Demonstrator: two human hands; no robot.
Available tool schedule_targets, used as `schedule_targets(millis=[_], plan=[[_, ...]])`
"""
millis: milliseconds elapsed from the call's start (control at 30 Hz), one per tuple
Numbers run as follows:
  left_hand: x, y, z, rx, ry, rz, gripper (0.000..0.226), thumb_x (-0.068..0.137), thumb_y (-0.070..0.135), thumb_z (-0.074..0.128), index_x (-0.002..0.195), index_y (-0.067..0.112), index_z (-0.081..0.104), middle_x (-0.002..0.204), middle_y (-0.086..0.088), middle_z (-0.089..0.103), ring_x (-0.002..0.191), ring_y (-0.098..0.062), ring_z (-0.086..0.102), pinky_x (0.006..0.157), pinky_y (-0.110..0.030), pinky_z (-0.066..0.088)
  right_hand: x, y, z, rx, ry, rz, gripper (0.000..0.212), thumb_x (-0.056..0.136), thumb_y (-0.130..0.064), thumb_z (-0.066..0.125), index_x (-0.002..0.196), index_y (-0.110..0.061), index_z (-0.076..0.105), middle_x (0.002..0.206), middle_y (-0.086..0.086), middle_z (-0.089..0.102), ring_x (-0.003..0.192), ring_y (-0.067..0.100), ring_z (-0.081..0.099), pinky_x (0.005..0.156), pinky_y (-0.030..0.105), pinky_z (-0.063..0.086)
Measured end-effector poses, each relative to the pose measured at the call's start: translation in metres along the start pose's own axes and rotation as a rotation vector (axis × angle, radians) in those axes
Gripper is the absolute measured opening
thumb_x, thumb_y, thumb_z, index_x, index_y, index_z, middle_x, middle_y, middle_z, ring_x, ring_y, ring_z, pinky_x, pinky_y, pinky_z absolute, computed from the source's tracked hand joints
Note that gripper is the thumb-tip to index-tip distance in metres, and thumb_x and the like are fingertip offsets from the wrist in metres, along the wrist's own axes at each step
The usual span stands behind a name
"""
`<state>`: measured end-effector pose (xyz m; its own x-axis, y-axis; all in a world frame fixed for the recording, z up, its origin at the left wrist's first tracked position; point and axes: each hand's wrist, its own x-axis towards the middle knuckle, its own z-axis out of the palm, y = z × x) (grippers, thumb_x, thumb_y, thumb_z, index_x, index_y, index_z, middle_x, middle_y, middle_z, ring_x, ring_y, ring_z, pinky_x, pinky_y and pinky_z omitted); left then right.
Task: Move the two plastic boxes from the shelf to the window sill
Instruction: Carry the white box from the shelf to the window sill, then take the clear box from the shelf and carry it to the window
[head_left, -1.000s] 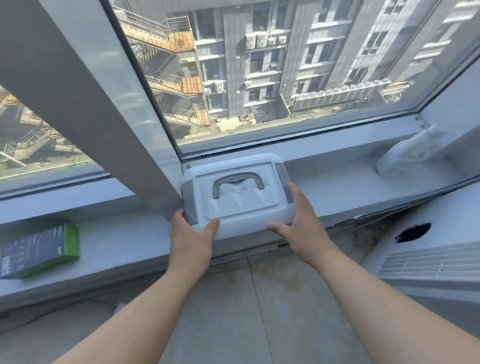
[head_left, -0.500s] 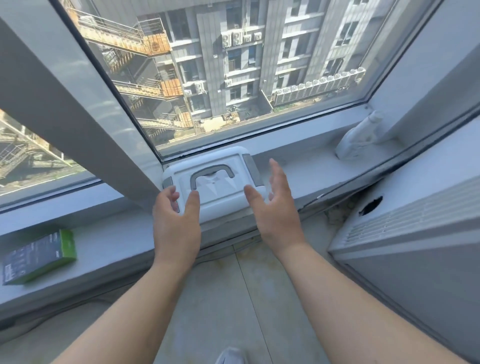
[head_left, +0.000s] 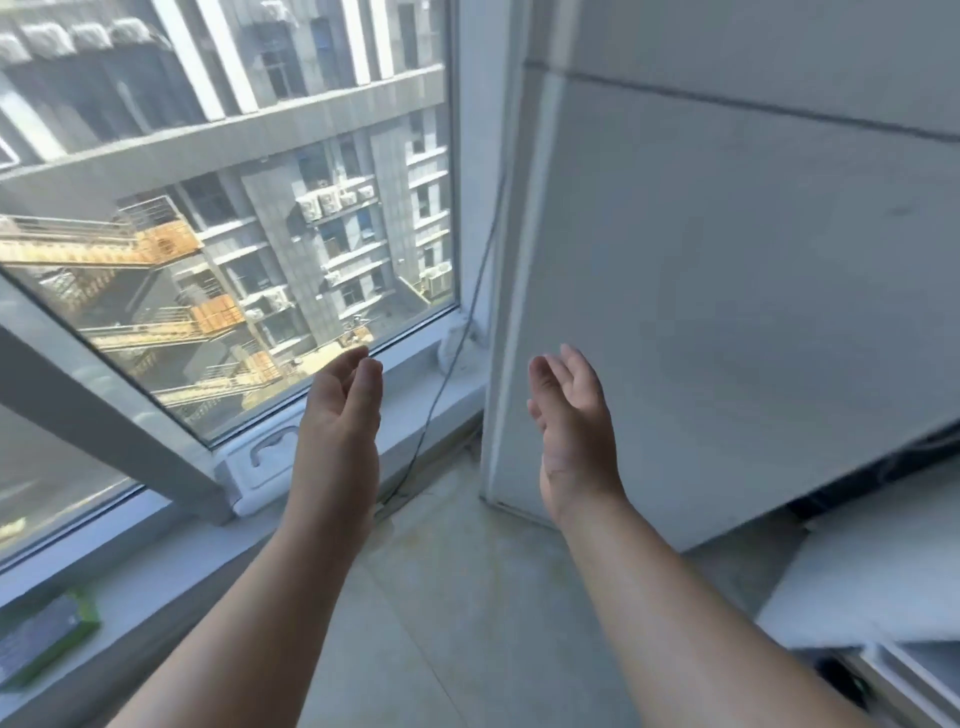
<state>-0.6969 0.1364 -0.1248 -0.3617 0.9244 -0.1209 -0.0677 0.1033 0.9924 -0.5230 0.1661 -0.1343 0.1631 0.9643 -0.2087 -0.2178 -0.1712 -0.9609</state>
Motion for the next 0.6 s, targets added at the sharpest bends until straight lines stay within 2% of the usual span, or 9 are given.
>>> schedule_targets(millis=[167, 267, 367, 433, 500, 600], plan=[[-0.092, 0.077, 0.095, -0.05, -0.202, 0.03, 0.051, 0.073, 0.063, 0.057, 0.117, 0.036, 0.06, 0.124, 0.007, 0.066, 0.122, -0.012, 0.06, 0.11, -0.038, 0.041, -0.075, -0.096, -0.111, 0.052, 0.198, -0.11, 0.066, 0.095, -0.03, 0.062, 0.153, -0.015, 0.034, 0.156, 0.009, 0.045, 0.132, 0.012, 0.051, 0.119, 0.04, 0.036], [-0.149, 0.105, 0.143, -0.076, -0.368, 0.073, 0.037, 0.081, 0.052, 0.055, 0.111, 0.033, 0.061, 0.118, 0.005, 0.066, 0.122, -0.015, 0.06, 0.107, -0.035, 0.043, -0.129, -0.133, -0.17, 0.078, 0.343, -0.19, 0.068, 0.093, -0.033, 0.062, 0.153, -0.014, 0.035, 0.148, 0.005, 0.05, 0.124, 0.009, 0.054, 0.117, 0.04, 0.038], [-0.203, 0.119, 0.18, -0.082, -0.497, 0.106, 0.037, 0.079, 0.053, 0.055, 0.109, 0.032, 0.063, 0.112, 0.008, 0.066, 0.115, -0.013, 0.061, 0.1, -0.031, 0.044, -0.187, -0.157, -0.224, 0.136, 0.463, -0.233, 0.068, 0.093, -0.035, 0.062, 0.153, -0.016, 0.036, 0.139, -0.002, 0.051, 0.117, 0.001, 0.056, 0.116, 0.038, 0.039], [-0.241, 0.124, 0.203, -0.081, -0.587, 0.104, 0.035, 0.081, 0.052, 0.055, 0.109, 0.032, 0.063, 0.11, 0.009, 0.067, 0.113, -0.012, 0.061, 0.1, -0.031, 0.044, -0.223, -0.164, -0.259, 0.173, 0.535, -0.243, 0.065, 0.095, -0.031, 0.06, 0.153, -0.015, 0.035, 0.142, -0.002, 0.05, 0.128, 0.008, 0.054, 0.117, 0.038, 0.038], [-0.288, 0.127, 0.235, -0.057, -0.699, 0.098, 0.039, 0.083, 0.052, 0.054, 0.116, 0.031, 0.061, 0.116, 0.007, 0.066, 0.117, -0.012, 0.061, 0.105, -0.035, 0.043, -0.264, -0.17, -0.305, 0.192, 0.635, -0.254, 0.066, 0.095, -0.032, 0.06, 0.153, -0.015, 0.035, 0.145, 0.0, 0.048, 0.137, 0.013, 0.049, 0.118, 0.039, 0.037], [-0.351, 0.132, 0.278, -0.019, -0.819, 0.117, 0.052, 0.078, 0.062, 0.057, 0.12, 0.031, 0.06, 0.129, 0.002, 0.065, 0.125, -0.016, 0.058, 0.111, -0.042, 0.04, -0.314, -0.176, -0.366, 0.201, 0.772, -0.257, 0.067, 0.094, -0.034, 0.061, 0.154, -0.017, 0.034, 0.141, -0.002, 0.048, 0.131, 0.012, 0.051, 0.117, 0.038, 0.037]])
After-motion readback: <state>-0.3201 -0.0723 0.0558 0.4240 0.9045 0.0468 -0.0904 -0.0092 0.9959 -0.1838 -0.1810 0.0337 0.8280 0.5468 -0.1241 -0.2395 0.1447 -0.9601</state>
